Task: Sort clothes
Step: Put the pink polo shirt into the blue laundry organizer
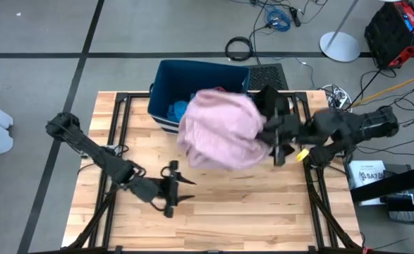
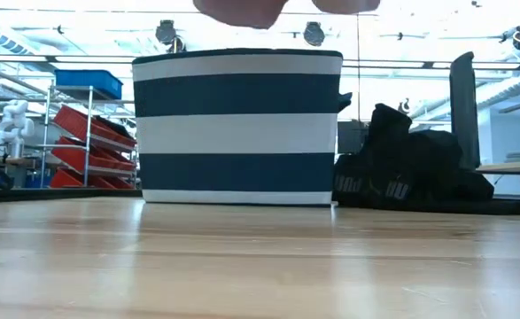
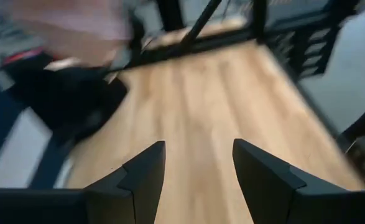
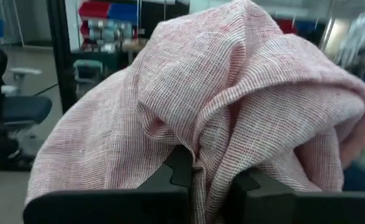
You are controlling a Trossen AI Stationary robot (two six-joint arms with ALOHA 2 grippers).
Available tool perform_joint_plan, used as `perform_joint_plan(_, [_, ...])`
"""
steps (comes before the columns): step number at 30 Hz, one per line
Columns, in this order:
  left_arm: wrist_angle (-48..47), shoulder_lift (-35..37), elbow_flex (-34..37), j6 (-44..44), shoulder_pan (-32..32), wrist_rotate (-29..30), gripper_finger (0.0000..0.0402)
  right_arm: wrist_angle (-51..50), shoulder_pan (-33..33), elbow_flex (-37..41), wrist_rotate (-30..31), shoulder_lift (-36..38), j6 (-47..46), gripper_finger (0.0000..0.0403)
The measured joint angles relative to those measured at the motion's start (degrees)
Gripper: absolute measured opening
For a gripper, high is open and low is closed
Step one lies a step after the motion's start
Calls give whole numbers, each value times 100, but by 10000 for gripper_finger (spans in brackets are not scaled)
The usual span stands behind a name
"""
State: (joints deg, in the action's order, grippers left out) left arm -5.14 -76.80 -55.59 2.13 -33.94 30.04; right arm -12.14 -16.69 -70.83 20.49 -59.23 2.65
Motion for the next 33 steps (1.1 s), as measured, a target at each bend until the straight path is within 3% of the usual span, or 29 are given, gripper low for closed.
perform_joint_plan(5, [2366,-256,889,-168,760,-1195,199,-50,706,-630,-537,-16,705,27])
perform_joint_plan(10, [3113,-439,1515,642,1388,-1497,199,-50,1806,-1174,-1230,-343,1055,27])
perform_joint_plan(15, [3097,-545,1651,698,1573,-1534,199,-25,3189,-1547,-2668,-1086,761,27])
perform_joint_plan(22, [3134,-508,1652,291,1606,-1848,199,680,4579,-2194,-3727,-2585,442,27])
perform_joint_plan(28, [3118,-508,1652,162,1688,-1891,199,480,4996,-2768,-4140,-3900,378,27])
perform_joint_plan(33, [2977,-508,1650,149,1803,-1897,199,-255,5047,-2887,-4180,-4481,458,27])
